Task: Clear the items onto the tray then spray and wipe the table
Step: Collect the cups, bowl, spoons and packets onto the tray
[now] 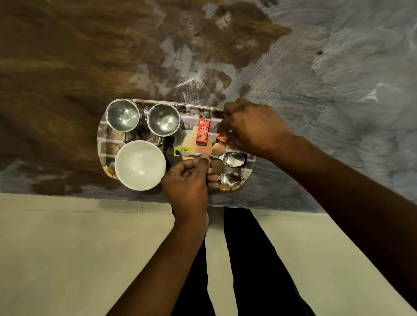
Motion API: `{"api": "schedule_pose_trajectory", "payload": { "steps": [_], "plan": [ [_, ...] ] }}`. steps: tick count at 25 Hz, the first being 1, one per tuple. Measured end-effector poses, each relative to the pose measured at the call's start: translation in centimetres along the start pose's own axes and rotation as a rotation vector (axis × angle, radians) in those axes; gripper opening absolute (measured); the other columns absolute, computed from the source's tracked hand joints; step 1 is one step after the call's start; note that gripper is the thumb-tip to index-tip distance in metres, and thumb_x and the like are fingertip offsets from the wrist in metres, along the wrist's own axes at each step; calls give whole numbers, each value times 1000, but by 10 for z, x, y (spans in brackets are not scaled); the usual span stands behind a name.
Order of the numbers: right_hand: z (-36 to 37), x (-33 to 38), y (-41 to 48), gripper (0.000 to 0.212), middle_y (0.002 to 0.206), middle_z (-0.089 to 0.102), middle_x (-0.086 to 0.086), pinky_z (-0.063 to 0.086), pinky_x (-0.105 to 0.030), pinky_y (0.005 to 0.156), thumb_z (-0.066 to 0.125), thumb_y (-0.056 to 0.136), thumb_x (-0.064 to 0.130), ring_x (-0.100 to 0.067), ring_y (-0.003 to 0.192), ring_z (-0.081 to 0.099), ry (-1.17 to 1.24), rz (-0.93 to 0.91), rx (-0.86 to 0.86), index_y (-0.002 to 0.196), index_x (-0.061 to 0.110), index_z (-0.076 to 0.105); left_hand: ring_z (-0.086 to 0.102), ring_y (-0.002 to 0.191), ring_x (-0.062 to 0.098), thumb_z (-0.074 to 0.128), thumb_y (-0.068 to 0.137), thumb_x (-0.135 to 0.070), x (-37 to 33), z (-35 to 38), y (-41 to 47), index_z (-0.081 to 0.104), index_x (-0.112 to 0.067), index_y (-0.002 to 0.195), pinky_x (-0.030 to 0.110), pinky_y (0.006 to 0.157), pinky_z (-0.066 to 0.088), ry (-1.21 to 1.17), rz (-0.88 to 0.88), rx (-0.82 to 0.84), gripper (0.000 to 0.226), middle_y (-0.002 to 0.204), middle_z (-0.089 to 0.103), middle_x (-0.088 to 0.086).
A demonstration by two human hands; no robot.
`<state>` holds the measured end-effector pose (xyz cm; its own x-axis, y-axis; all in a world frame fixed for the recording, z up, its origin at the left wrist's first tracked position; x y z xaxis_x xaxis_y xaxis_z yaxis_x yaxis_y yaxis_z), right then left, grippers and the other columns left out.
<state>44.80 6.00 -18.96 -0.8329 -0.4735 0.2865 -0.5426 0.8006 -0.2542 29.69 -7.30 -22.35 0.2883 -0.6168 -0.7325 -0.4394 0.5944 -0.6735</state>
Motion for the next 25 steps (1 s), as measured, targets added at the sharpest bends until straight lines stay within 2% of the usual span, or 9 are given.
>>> {"api": "schedule_pose_trajectory", "payload": {
  "steps": [4, 10, 13, 16, 17, 18, 20, 22, 25],
  "plan": [
    [1, 5, 2, 26, 120, 66, -1, 44, -33, 69, 72, 99, 24, -22, 112, 60, -42, -76, 37, 124, 23, 77, 70, 49, 19, 80, 95, -8, 1, -5, -4, 74, -3, 88, 27, 46, 59, 0, 4, -8, 11, 66, 76, 9],
    [-7, 7, -3, 37, 119, 66, -1, 43, -32, 69, 73, 95, 18, -22, 109, 63, 23, -59, 18, 132, 24, 75, 72, 54, 22, 80, 95, -9, -15, -14, -18, 75, -6, 88, 30, 52, 61, 18, 68, 9, 9, 69, 77, 12],
    [-20, -15, -21, 41, 115, 68, 0, 45, -32, 70, 74, 94, 16, -20, 98, 65, 197, 133, -100, 134, 23, 74, 72, 52, 21, 82, 93, -18, -49, -36, -20, 77, -11, 86, 29, 50, 60, 35, 225, 4, 11, 66, 77, 10],
    [-20, -45, -54, 35, 109, 69, 1, 50, -29, 70, 76, 94, 21, -11, 85, 62, 350, 383, -235, 129, 20, 76, 69, 52, 18, 80, 89, -26, -97, -91, 11, 75, -17, 85, 33, 49, 58, 60, 411, -201, 11, 71, 78, 3],
    [-15, -52, -67, 32, 106, 70, 1, 50, -25, 69, 76, 94, 21, -10, 81, 63, 391, 466, -264, 126, 17, 76, 70, 61, 19, 78, 89, -25, -110, -112, 28, 74, -17, 90, 40, 56, 61, 83, 456, -281, 9, 81, 78, 5],
    [-7, -58, -79, 26, 100, 73, 1, 48, -19, 68, 76, 94, 21, -10, 78, 65, 439, 549, -278, 119, 15, 77, 71, 75, 19, 76, 91, -23, -120, -130, 47, 74, -15, 99, 48, 70, 63, 131, 491, -342, 11, 93, 77, 9],
    [15, -61, -99, 11, 86, 74, 7, 47, -13, 66, 75, 94, 23, -7, 73, 69, 537, 700, -245, 102, 16, 78, 72, 101, 20, 72, 94, -20, -129, -152, 89, 71, -11, 123, 45, 95, 61, 300, 469, -371, 30, 116, 73, 10],
    [39, -57, -112, 7, 78, 75, 8, 57, -22, 68, 77, 95, 27, -12, 74, 74, 698, 832, -201, 94, 20, 77, 72, 115, 21, 70, 97, -21, -126, -156, 125, 69, -15, 136, 37, 101, 61, 453, 372, -285, 39, 125, 73, 6],
    [66, -47, -118, 10, 80, 80, -2, 67, -39, 78, 77, 98, 16, -26, 82, 80, 1057, 987, -212, 90, 22, 76, 76, 103, 18, 70, 99, -18, -119, -146, 151, 76, -21, 128, 38, 96, 63, 559, 276, -168, 30, 109, 77, -1]
  ]
}}
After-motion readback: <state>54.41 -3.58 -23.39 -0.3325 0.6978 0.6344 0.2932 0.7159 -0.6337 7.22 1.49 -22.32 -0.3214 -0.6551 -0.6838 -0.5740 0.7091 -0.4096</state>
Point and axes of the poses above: each hand's wrist, its own y-axis towards the middle knuckle, its own z-axis out of the palm, x = y × z, the point moved 7 cm from there along y, towards the middle knuckle
